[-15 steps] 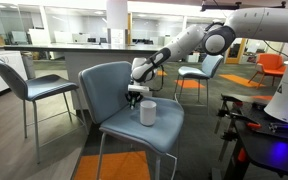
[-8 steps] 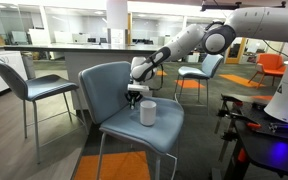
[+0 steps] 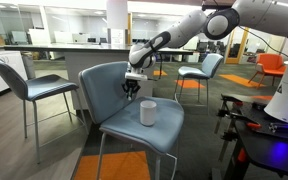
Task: Pick up the marker and put it in the cup
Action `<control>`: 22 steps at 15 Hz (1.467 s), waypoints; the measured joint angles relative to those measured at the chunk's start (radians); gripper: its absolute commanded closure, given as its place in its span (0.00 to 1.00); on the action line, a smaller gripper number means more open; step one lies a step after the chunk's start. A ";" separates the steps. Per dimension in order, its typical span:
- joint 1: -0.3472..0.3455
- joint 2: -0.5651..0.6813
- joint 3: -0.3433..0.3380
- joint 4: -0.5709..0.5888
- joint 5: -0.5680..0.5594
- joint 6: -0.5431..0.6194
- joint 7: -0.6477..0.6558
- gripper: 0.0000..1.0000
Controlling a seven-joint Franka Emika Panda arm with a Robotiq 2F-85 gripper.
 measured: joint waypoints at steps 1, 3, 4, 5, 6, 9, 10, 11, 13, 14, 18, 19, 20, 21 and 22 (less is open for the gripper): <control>-0.004 -0.039 0.013 -0.039 0.002 0.000 -0.019 0.95; -0.016 -0.123 0.052 -0.128 0.023 0.000 -0.062 0.95; -0.025 -0.168 0.075 -0.177 0.037 -0.002 -0.085 0.95; -0.030 -0.212 0.092 -0.228 0.062 -0.006 -0.110 0.95; -0.033 -0.255 0.102 -0.280 0.090 -0.015 -0.135 0.95; -0.034 -0.390 0.111 -0.449 0.162 -0.054 -0.171 0.95; -0.035 -0.437 0.111 -0.509 0.185 -0.071 -0.174 0.95; -0.035 -0.483 0.111 -0.569 0.211 -0.087 -0.184 0.95; -0.036 -0.570 0.114 -0.688 0.274 -0.115 -0.215 0.95; -0.036 -0.605 0.118 -0.740 0.308 -0.122 -0.238 0.95; -0.035 -0.676 0.143 -0.880 0.457 -0.124 -0.336 0.95; -0.035 -0.680 0.145 -0.900 0.489 -0.126 -0.355 0.95; -0.035 -0.680 0.145 -0.918 0.515 -0.129 -0.371 0.95; -0.035 -0.679 0.144 -0.934 0.534 -0.131 -0.381 0.95; -0.035 -0.678 0.143 -0.947 0.553 -0.133 -0.389 0.95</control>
